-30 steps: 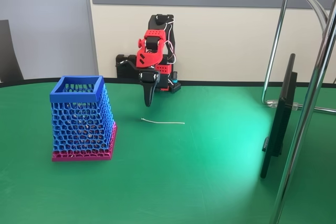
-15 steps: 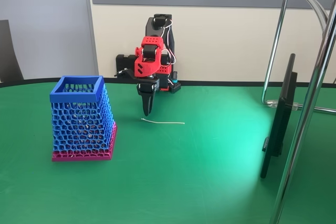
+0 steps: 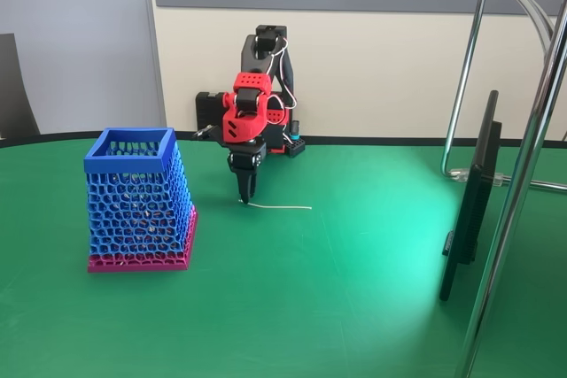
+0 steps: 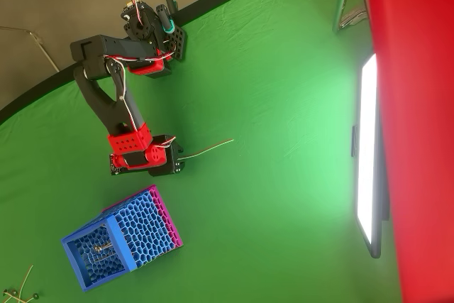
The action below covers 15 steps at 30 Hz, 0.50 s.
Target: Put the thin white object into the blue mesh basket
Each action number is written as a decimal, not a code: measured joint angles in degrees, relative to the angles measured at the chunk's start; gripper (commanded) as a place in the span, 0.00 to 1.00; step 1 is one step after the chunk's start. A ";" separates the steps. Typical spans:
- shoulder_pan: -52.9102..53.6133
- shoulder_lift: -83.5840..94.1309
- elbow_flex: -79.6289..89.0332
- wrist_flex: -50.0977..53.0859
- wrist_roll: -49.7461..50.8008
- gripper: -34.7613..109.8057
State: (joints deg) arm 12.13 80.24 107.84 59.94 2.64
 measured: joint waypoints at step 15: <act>1.49 -6.42 -5.54 4.04 0.18 0.33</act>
State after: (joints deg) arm 13.62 73.83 102.30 63.98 2.81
